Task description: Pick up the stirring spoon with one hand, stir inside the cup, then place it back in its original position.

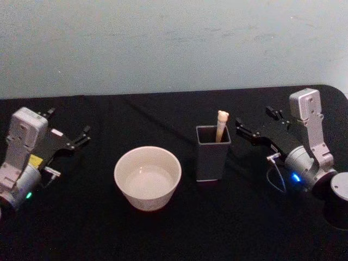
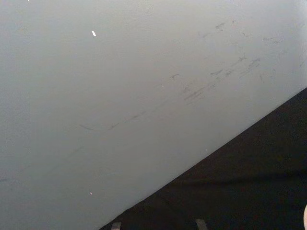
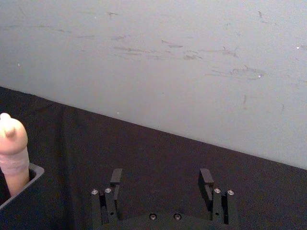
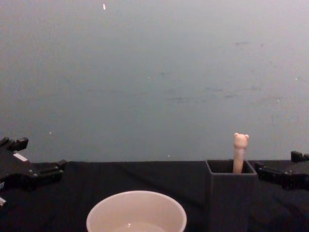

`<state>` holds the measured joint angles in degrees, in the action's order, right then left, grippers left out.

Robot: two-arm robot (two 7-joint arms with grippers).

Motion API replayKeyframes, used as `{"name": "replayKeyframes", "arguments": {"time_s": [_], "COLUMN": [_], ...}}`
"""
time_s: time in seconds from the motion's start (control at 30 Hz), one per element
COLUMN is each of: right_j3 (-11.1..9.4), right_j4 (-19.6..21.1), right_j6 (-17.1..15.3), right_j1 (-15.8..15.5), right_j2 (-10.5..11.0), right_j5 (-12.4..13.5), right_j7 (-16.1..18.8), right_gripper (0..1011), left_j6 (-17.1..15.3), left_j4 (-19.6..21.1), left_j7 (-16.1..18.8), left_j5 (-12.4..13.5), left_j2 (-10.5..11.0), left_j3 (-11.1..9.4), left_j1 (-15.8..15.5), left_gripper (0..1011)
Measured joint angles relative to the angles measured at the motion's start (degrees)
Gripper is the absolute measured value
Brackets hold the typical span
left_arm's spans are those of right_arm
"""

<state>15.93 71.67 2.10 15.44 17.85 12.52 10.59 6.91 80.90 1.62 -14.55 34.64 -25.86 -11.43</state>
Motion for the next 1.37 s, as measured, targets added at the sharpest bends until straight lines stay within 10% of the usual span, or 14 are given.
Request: {"name": "replayKeyframes", "arguments": {"time_s": [1.37], "right_j3": [0.0], "right_j4": [0.02], "right_j6": [0.01], "right_j1": [0.0], "right_j2": [0.0], "right_j5": [0.05], "right_j7": [0.0], "right_gripper": [1002], "left_j6": [0.0], "left_j4": [0.0], "left_j7": [0.0], "left_j5": [0.0], "left_j2": [0.0], "left_j3": [0.0], "left_j1": [0.0], "left_gripper": [1001]}}
